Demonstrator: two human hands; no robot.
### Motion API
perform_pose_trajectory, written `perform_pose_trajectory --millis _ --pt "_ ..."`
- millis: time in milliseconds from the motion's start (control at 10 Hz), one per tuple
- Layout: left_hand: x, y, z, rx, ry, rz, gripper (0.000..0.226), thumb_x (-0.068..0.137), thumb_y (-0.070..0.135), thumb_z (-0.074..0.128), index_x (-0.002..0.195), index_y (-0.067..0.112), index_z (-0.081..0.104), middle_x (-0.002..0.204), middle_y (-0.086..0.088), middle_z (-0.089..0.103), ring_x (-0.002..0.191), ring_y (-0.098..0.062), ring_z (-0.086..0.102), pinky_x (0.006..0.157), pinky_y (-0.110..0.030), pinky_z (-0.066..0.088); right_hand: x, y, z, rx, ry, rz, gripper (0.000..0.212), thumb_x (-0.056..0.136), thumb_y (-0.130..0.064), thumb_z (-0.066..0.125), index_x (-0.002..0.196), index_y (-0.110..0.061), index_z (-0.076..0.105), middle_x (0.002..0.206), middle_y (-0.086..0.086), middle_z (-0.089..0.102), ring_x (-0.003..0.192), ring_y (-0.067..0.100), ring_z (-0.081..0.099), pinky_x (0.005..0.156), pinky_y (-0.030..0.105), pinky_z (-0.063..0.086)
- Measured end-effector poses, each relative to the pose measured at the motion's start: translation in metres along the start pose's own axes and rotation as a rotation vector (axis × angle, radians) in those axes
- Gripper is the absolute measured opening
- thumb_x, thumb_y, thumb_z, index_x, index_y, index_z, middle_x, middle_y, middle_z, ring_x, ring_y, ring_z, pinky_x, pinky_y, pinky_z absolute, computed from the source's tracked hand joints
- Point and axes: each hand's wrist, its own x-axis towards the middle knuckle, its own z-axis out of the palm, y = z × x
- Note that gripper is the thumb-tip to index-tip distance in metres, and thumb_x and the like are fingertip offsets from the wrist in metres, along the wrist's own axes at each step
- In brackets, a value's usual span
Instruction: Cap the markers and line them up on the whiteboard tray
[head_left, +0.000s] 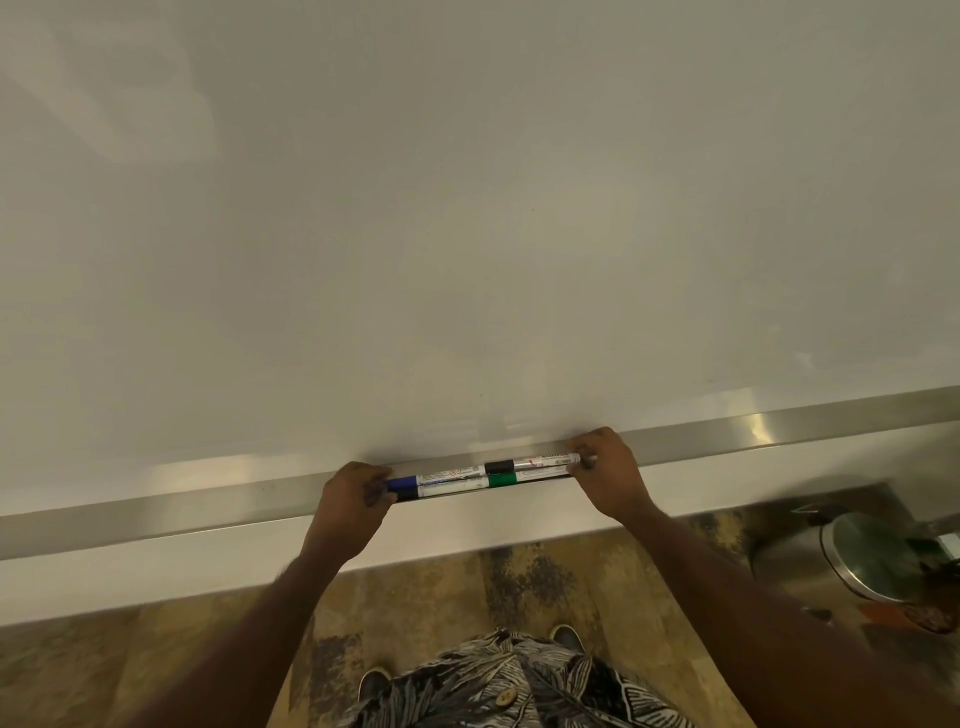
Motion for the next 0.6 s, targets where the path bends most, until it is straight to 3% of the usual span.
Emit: perform_pose_trajectory --millis 100,200,400,600 --pt "-0.003 0.001 -0.006 -0.069 0.044 -0.013 0.022 0.082 0.012 0.066 0.104 0.013 0.066 0.102 -0.008 0.067 0.084 -0.019 0.062 0.08 -0.035 0.054 -0.004 -0.004 -0.004 0.022 0.034 -0.062 0.017 0.082 -0.007 0.069 0.099 -0.008 0.067 0.099 0.007 0.061 0.087 0.016 0.055 0.077 0.023 0.04" --pt "-0.004 0.011 -0.013 -0.043 0.048 0.016 0.018 0.084 0.016 0.064 0.102 0.017 0.067 0.097 0.0 0.068 0.078 -0.012 0.062 0.075 -0.033 0.056 -0.007 -0.01 -0.008 0.034 0.037 -0.124 0.011 0.085 -0.01 0.068 0.096 -0.01 0.068 0.095 0.006 0.064 0.085 0.017 0.058 0.076 0.024 0.042" --pt "-0.001 0.073 -0.043 0.191 0.029 0.339 0.018 0.088 0.033 0.057 0.103 0.03 0.065 0.095 0.014 0.066 0.077 -0.004 0.06 0.072 -0.027 0.051 -0.004 -0.047 -0.032 0.008 0.021 -0.25 0.01 0.084 -0.013 0.067 0.094 -0.013 0.069 0.089 0.003 0.067 0.079 0.016 0.062 0.076 0.034 0.055" --pt "-0.004 0.133 -0.086 0.215 0.29 0.635 0.024 0.086 0.037 0.053 0.102 0.027 0.067 0.095 0.009 0.07 0.087 -0.012 0.064 0.071 -0.024 0.05 -0.001 -0.103 -0.077 0.008 0.172 -0.411 0.011 0.085 -0.021 0.068 0.096 -0.017 0.069 0.083 -0.004 0.066 0.074 0.011 0.06 0.071 0.028 0.051"
